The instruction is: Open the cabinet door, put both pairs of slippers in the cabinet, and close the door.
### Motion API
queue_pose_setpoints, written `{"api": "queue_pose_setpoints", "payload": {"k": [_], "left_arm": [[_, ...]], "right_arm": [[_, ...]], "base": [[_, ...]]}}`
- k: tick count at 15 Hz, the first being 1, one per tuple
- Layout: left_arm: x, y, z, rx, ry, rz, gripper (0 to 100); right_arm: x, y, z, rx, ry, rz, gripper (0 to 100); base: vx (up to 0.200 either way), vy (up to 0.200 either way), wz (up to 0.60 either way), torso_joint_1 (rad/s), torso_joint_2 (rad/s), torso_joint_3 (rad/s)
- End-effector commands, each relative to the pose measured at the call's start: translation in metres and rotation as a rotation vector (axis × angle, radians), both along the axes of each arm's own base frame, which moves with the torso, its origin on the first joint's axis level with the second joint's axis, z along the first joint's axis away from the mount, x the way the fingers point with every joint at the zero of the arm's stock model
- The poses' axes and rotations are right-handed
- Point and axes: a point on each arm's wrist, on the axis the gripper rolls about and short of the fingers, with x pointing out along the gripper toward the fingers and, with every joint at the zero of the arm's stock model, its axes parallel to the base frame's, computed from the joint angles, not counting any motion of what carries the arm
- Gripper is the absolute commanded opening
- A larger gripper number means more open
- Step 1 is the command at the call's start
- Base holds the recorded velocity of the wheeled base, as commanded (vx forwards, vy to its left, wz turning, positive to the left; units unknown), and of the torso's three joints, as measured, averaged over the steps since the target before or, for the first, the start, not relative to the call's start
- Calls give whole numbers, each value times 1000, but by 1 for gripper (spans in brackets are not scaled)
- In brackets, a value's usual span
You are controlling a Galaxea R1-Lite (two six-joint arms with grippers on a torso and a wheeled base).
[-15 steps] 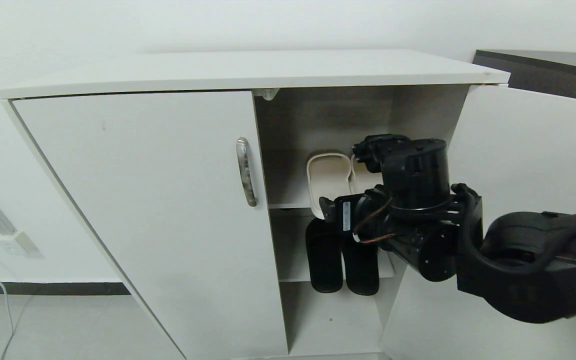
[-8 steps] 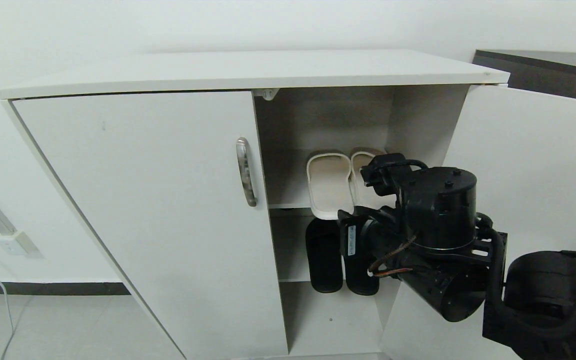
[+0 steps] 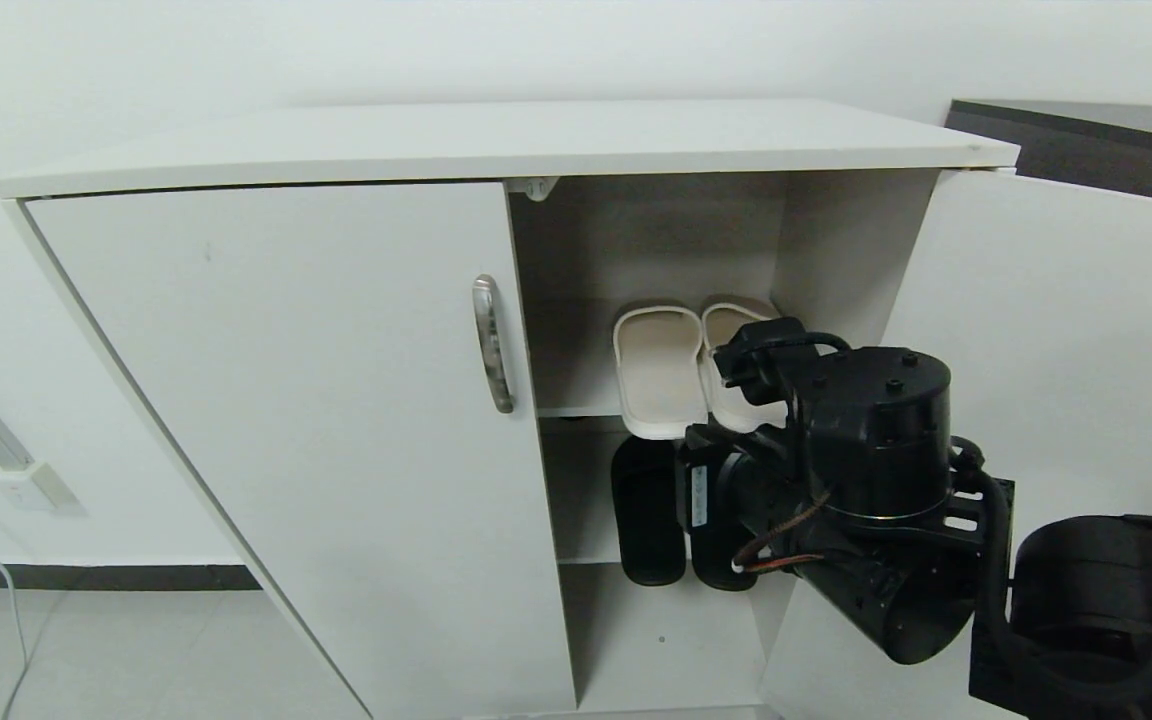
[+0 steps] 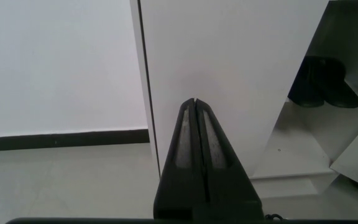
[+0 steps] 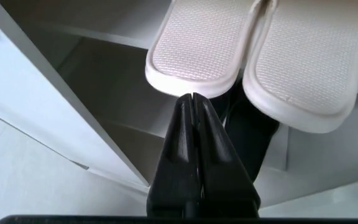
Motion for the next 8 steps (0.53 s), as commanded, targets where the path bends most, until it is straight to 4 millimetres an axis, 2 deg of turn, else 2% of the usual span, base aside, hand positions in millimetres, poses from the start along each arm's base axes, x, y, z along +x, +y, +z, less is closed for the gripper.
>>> {"api": "queue_pose_setpoints", "payload": {"k": [1,8], "left_arm": [[0,0,0,0,1,-2,0],[0,0,0,0,1,-7,0]], "right_arm": [[0,0,-1,-2,3,1,0],[1,2,-5,-13,9,1,0]], "base": [[-200,0,0,2,2,2],[-200,0,0,2,2,0]]}}
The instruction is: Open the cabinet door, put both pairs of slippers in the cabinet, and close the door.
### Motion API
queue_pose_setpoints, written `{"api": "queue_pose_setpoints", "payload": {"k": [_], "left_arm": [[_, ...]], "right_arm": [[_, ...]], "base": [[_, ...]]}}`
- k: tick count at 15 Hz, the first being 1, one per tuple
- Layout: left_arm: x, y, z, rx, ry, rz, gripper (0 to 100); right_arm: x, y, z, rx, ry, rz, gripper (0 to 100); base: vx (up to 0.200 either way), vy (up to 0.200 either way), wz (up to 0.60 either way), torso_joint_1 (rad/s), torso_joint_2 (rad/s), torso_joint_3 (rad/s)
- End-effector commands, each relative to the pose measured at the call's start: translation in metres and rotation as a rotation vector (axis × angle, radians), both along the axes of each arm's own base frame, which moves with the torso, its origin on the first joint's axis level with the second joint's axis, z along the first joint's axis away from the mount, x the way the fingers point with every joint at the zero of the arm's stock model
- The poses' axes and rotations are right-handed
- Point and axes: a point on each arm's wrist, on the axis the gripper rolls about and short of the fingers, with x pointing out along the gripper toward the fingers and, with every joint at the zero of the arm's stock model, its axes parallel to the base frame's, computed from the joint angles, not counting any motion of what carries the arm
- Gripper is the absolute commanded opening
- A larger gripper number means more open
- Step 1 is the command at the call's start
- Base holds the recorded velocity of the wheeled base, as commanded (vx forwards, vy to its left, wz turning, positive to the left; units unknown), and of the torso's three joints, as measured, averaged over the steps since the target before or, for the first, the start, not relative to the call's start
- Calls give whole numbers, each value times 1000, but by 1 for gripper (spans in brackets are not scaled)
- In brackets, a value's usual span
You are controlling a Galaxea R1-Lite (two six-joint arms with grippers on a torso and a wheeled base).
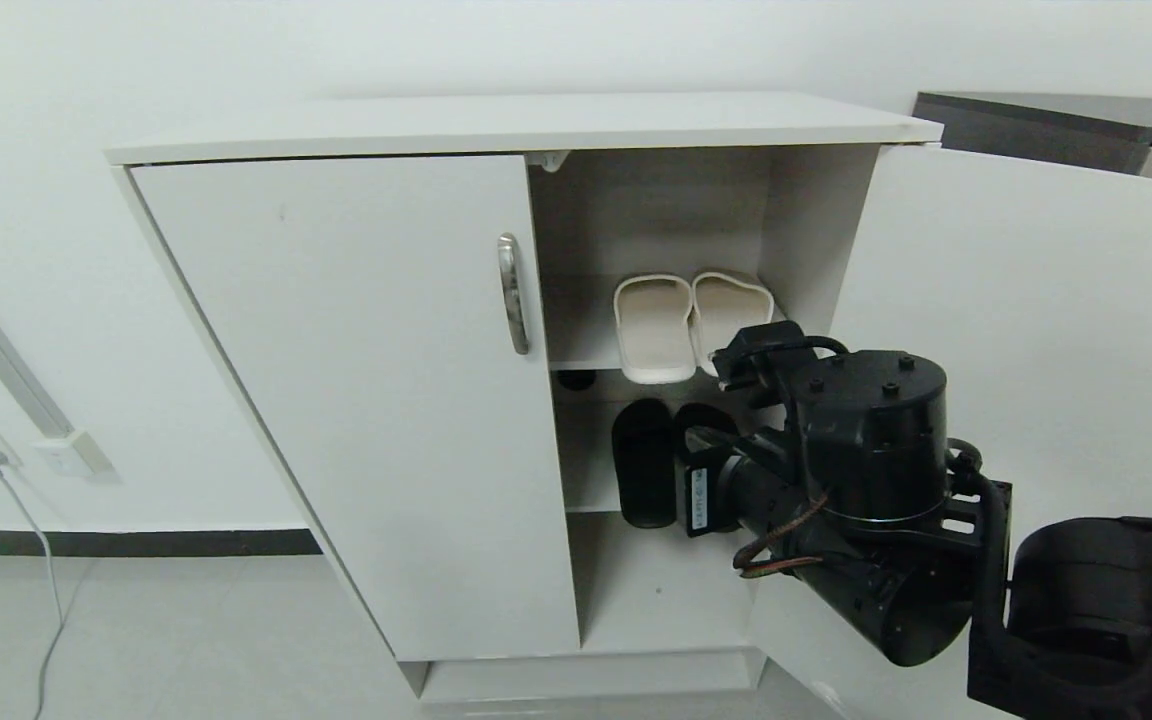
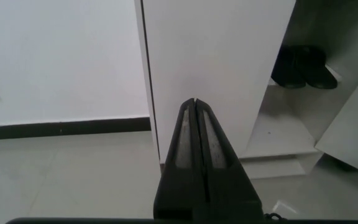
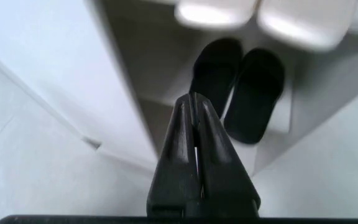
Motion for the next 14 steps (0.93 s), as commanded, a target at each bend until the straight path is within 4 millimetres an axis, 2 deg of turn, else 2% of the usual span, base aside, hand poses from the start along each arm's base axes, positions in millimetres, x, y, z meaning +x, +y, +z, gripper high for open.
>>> {"api": "queue_pose_setpoints", "payload": {"k": [1,11,14], "left_arm": [[0,0,0,0,1,1,0],[0,0,0,0,1,1,0],[0,0,0,0,2,1,0]], "right_arm": [[1,1,-4,-9,6,1,0],[1,1,-7,-15,15,5,0],[0,1,-9,-20,19,6,0]], "base": [[-200,0,0,7,2,2],[-200,0,0,4,1,0],[0,0,0,0,0,0]]}}
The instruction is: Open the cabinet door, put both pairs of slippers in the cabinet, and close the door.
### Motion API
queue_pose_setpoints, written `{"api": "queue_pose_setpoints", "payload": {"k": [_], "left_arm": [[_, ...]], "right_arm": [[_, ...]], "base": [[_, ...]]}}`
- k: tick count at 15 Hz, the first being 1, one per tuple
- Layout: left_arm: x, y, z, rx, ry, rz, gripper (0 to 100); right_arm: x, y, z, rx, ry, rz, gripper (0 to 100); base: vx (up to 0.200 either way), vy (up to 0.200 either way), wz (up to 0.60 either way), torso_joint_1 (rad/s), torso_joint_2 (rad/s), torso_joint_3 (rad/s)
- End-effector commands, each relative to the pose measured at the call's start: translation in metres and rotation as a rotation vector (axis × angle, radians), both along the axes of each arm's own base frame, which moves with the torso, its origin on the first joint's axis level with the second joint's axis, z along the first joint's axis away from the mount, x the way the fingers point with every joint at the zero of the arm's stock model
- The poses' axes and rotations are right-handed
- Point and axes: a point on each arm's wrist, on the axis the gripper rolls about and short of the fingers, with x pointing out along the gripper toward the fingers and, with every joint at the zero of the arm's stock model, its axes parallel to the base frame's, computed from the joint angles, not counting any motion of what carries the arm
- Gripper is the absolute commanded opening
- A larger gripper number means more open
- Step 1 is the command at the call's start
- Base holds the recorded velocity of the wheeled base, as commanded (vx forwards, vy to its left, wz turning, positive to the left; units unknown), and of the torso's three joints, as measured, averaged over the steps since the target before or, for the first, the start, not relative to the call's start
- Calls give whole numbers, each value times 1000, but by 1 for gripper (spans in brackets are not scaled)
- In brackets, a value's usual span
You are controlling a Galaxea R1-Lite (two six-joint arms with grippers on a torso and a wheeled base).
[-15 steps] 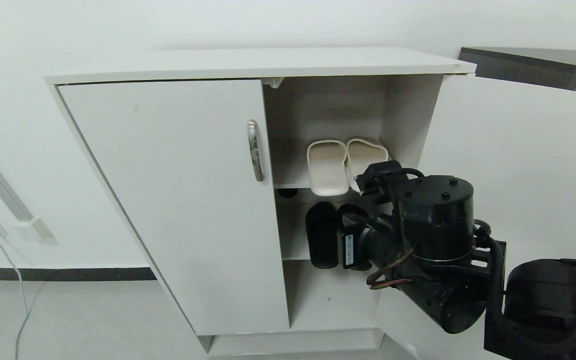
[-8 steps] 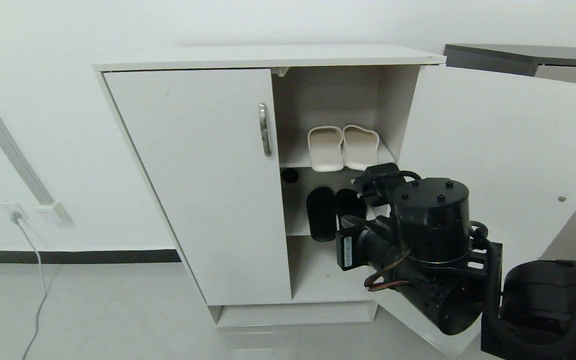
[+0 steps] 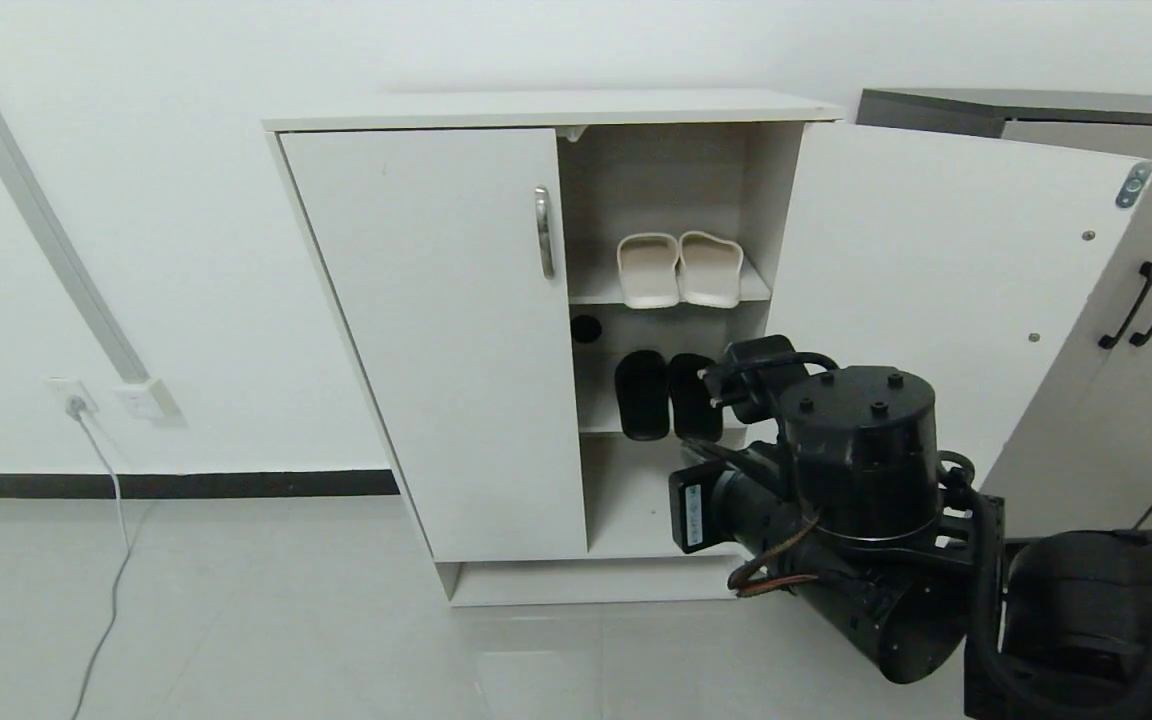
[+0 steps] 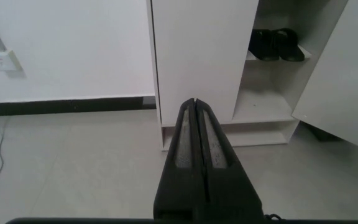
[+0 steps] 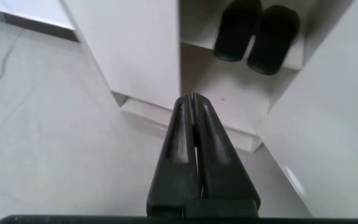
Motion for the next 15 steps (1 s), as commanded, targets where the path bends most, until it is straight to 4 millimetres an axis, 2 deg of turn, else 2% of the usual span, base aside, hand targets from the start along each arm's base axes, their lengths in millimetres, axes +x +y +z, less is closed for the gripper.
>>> {"api": "queue_pose_setpoints", "payload": {"k": [1,8,15], "left_arm": [[0,0,0,0,1,1,0],[0,0,0,0,1,1,0],[0,0,0,0,3,1,0]], "right_arm": [[1,0,-3,-7,5,-3,0],[7,-5,-20,-71,3,-15,0],[9,-4,-25,-77,6,-16,0]], "base": [[0,0,0,0,0,0],[0,0,0,0,0,0],[0,0,0,0,0,0]]}}
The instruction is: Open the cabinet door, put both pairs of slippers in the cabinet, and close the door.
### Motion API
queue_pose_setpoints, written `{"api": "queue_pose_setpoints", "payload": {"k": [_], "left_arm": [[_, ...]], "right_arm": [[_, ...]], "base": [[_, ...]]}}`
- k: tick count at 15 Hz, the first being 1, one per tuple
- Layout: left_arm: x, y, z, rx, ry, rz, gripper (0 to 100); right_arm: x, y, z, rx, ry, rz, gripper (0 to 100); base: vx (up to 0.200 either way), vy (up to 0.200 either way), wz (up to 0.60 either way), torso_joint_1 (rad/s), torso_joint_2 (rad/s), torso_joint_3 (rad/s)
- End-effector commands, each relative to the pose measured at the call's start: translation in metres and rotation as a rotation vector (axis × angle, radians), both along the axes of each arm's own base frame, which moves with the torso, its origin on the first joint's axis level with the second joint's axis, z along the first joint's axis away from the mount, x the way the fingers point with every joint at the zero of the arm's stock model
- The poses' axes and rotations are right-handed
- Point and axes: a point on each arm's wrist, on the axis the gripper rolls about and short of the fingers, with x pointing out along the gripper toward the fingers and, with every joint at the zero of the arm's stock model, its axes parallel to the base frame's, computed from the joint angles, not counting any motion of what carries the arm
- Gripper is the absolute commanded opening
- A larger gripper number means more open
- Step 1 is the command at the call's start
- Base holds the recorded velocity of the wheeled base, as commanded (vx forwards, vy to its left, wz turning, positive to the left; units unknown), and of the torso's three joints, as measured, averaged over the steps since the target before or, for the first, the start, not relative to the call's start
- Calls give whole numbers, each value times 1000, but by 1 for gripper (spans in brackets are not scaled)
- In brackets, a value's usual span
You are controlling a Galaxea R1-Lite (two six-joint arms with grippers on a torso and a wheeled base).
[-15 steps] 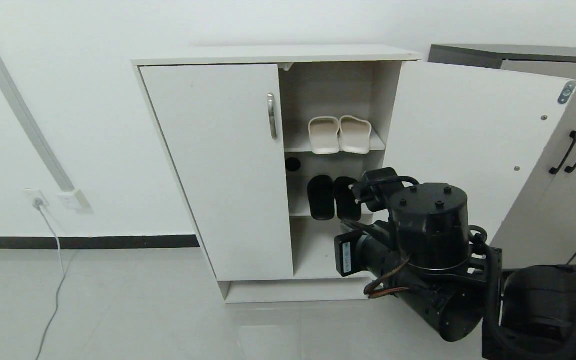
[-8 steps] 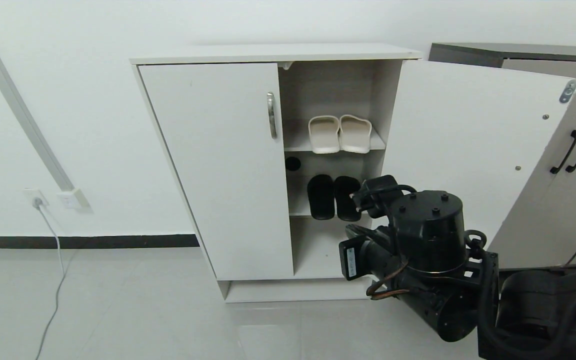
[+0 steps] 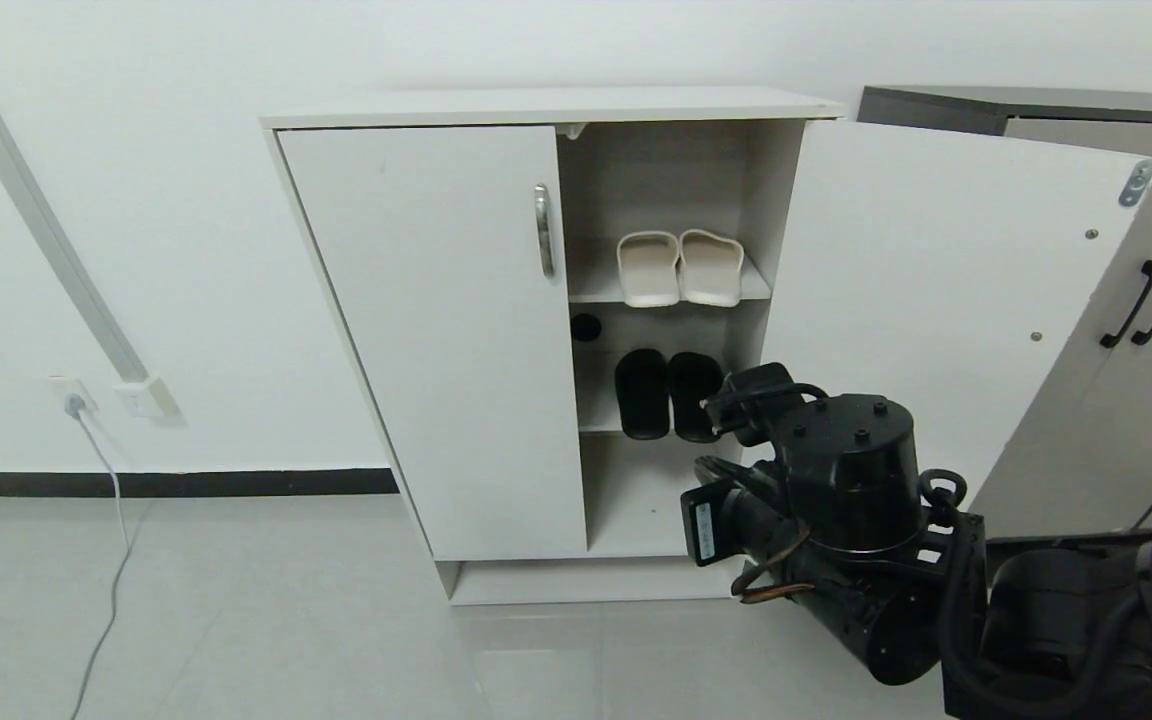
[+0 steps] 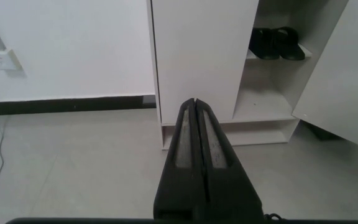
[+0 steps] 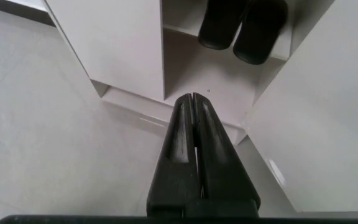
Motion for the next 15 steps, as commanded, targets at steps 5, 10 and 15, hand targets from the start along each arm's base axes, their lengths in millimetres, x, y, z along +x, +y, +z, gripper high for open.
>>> {"api": "queue_pose_setpoints", "payload": {"k": [5,10,15], "left_arm": [[0,0,0,0,1,0,0],[0,0,0,0,1,0,0],[0,0,0,0,1,0,0]], "right_arm": [[2,2,-5,-11,9,-2,0],[2,2,-5,-12,8,-1,0],[2,2,-6,-14,10,-1,0]], "base": [[0,0,0,3,-120,-190],[0,0,0,45,-494,-370],[0,0,0,119,-460,-343]]}}
